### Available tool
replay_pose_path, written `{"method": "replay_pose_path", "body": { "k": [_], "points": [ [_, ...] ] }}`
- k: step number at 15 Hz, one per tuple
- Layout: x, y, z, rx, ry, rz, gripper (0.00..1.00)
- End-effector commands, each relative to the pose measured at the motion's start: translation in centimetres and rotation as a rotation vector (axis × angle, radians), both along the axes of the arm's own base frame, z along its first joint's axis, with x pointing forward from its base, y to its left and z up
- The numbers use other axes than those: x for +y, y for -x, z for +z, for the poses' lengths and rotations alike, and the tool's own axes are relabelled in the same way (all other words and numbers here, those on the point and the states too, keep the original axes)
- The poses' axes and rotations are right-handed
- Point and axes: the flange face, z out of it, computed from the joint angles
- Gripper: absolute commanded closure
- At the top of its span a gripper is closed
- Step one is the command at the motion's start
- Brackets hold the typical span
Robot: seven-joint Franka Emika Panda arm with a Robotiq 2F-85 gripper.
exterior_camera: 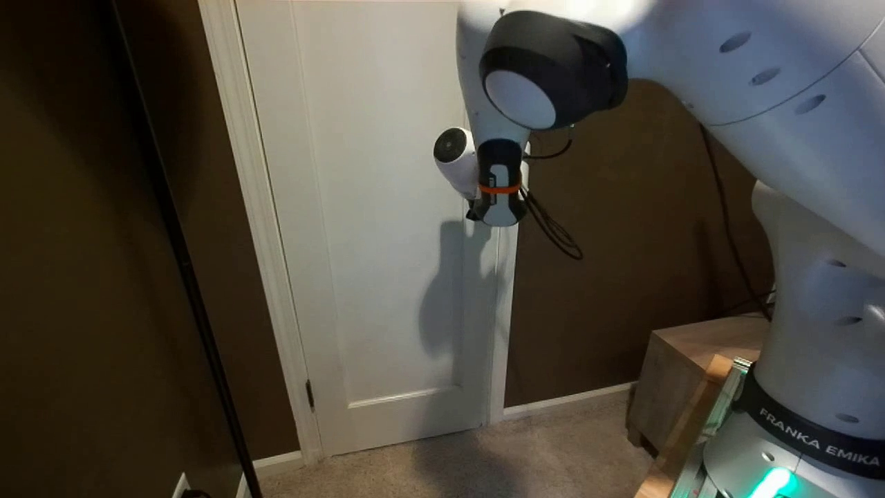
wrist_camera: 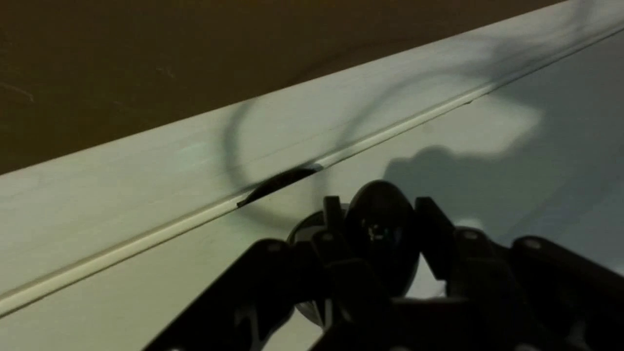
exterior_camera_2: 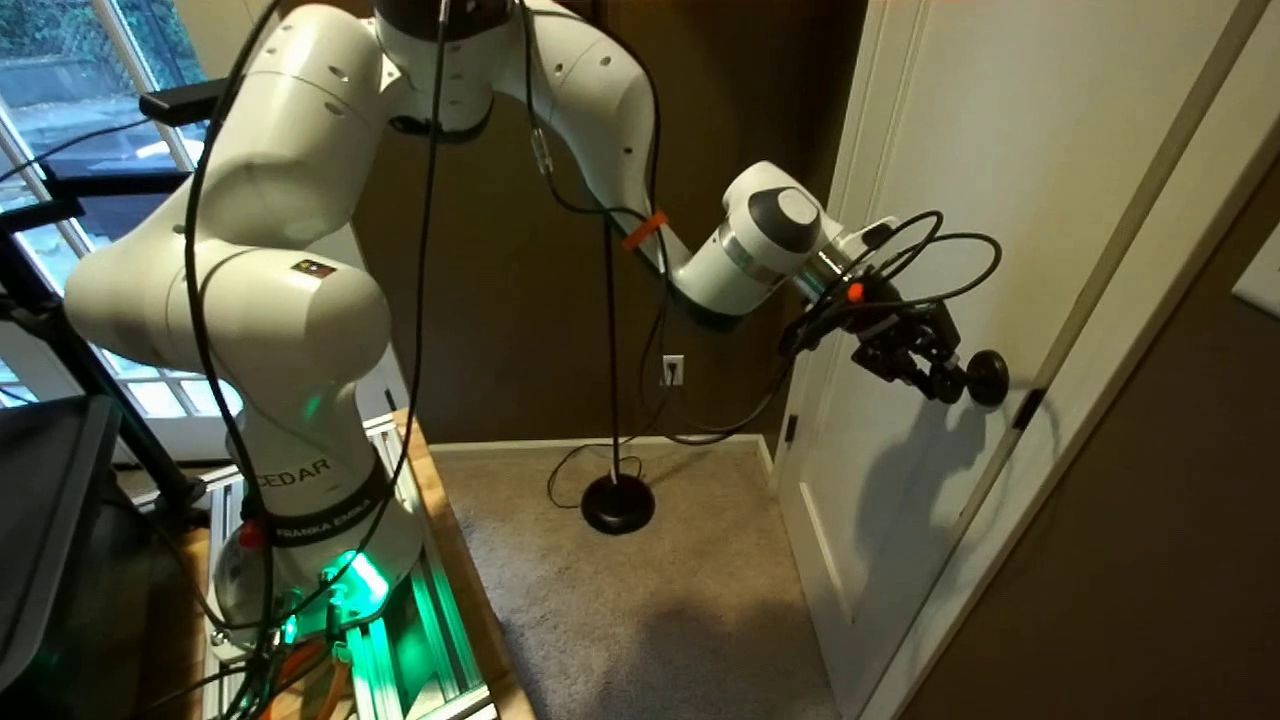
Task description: Open the white door.
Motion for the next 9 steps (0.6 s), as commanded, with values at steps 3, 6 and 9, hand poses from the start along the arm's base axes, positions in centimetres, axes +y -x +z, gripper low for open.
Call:
{"method": "replay_pose_path", "body": {
  "k": [3,6,9],
  "points": [
    [2.5,2.6,-0.6,0.148,0.115,0.078,0.84],
    [3.9,5.1,-0.3,0.22,0.043,0.01,0.84],
    [5.7,7.1,0.6,0.282,-0.015,-0.042,0.84]
  ]
}}
